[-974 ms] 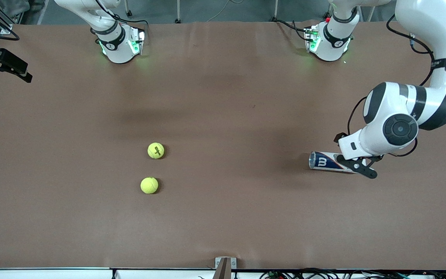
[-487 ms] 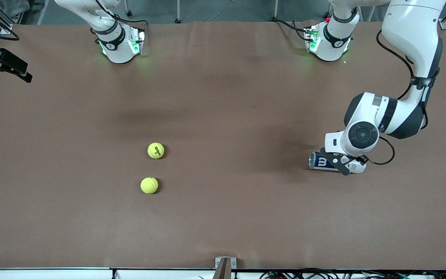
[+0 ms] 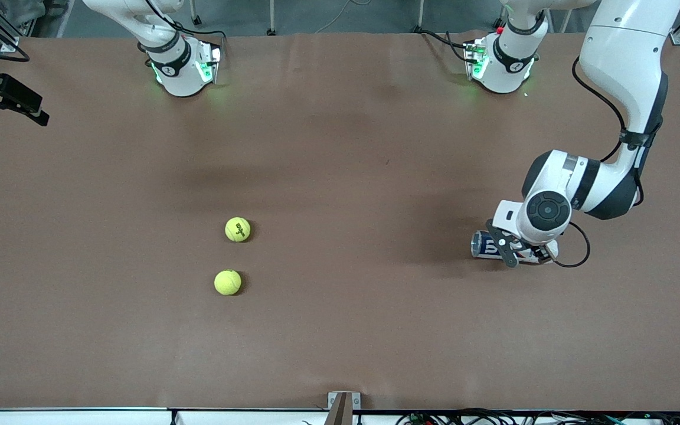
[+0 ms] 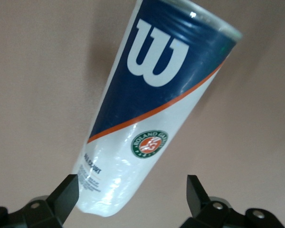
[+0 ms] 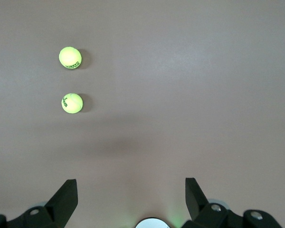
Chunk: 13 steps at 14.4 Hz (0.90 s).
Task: Insert tennis ball vertically with right arm
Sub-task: 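Grasp the ball can with the left gripper and tilt it upright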
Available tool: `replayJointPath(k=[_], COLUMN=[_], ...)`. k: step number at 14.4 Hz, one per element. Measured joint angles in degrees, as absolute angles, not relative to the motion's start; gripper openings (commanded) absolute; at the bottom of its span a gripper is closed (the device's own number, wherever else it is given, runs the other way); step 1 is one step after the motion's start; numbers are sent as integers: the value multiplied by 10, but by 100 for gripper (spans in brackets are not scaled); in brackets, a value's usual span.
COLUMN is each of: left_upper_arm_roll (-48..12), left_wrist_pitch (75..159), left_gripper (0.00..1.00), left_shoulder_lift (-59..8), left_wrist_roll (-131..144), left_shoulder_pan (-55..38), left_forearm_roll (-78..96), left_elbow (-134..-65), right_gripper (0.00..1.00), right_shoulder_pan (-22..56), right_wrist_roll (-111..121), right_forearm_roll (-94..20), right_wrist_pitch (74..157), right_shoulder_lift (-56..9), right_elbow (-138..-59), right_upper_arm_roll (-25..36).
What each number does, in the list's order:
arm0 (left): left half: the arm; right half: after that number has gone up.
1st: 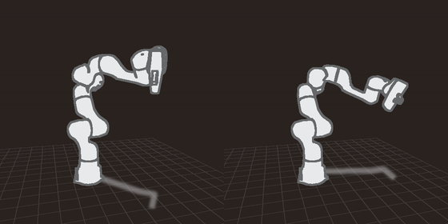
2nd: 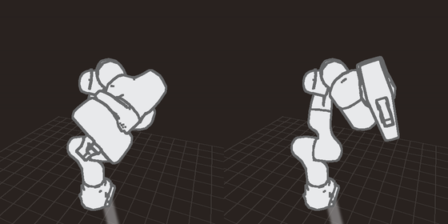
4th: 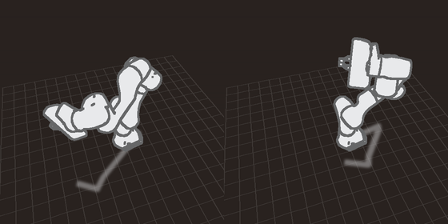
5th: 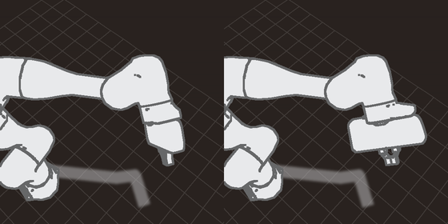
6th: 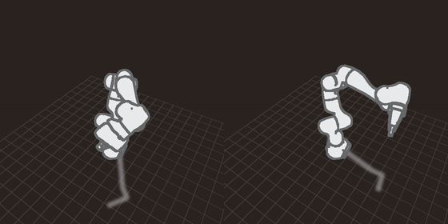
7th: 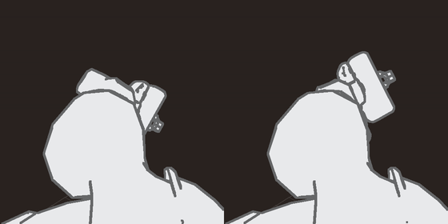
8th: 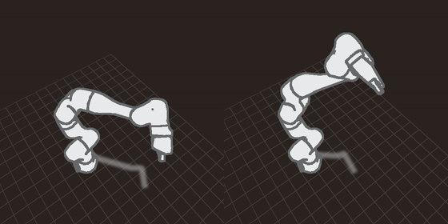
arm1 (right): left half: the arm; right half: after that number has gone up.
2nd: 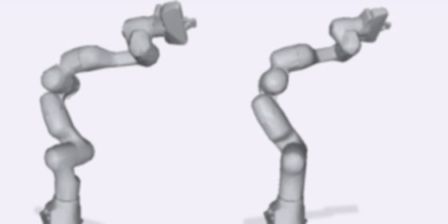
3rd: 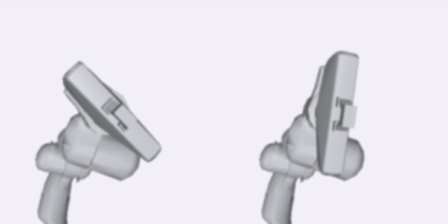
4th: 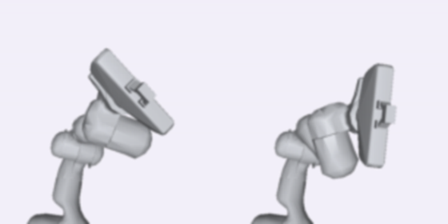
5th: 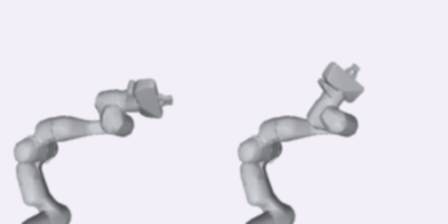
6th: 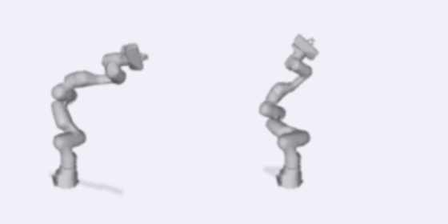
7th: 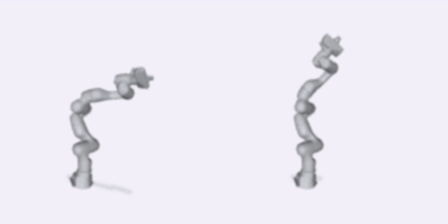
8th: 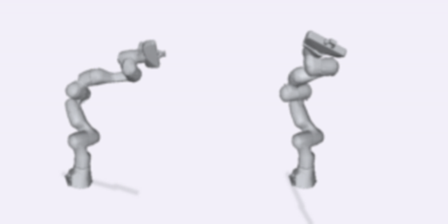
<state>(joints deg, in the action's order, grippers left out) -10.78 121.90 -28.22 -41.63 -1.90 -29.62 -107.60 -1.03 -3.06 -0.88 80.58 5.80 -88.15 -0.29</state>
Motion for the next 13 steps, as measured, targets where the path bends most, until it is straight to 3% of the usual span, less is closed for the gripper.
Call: replayJointPath(k=[13], left_upper_arm_roll=[-109], left_wrist_pitch=[1249], left_gripper=[100], left_shoulder_lift=[-317], left_wrist_roll=[-418], left_shoulder_pan=[-34], left_forearm_roll=[-371], left_elbow=[-1071], right_gripper=[100], right_shoulder_pan=[-10], right_wrist_roll=[-31], right_forearm_roll=[-9], right_wrist_pitch=[806], right_shoulder_lift=[58], right_elbow=[-882], right_upper_arm_roll=[-3])
